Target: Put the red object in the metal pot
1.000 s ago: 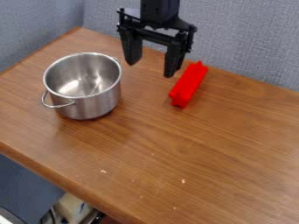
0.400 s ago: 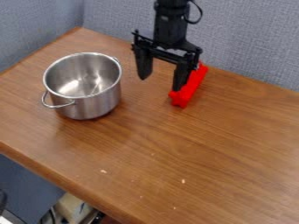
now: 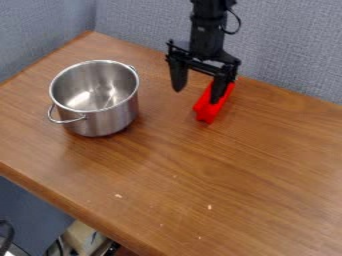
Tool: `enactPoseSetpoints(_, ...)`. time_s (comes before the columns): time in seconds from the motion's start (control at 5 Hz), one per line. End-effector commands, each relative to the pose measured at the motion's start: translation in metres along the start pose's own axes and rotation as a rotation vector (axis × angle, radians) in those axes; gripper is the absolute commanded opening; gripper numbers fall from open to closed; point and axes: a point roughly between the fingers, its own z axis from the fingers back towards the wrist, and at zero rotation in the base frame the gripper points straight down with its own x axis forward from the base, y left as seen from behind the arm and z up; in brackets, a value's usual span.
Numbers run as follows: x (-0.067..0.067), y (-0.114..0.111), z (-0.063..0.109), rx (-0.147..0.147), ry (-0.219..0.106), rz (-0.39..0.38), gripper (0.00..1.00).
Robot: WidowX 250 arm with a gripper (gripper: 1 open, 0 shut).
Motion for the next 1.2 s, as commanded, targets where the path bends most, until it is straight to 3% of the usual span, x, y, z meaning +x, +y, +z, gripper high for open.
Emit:
enactPoseSetpoints(0.0,0.018,-0.009,0.011,-0.005,-0.066,-0.027,1.0)
enactPoseSetpoints(0.2,0.023,-0.009,0.004,-0.004,-0.055,-0.028,0.0)
enactPoseSetpoints(0.4,0.025,-0.009,0.001,-0.01,-0.047,-0.036,1.0)
enactPoseSetpoints(0.6,0.026,-0.01,-0.001,-0.017,-0.04,-0.047,1.0)
enactPoseSetpoints(0.8,0.027,-0.008,-0.004,-0.016,-0.035,-0.043,0.0)
enactPoseSetpoints(1.0,0.027,-0.008,-0.005,-0.023,-0.032,-0.049,0.0)
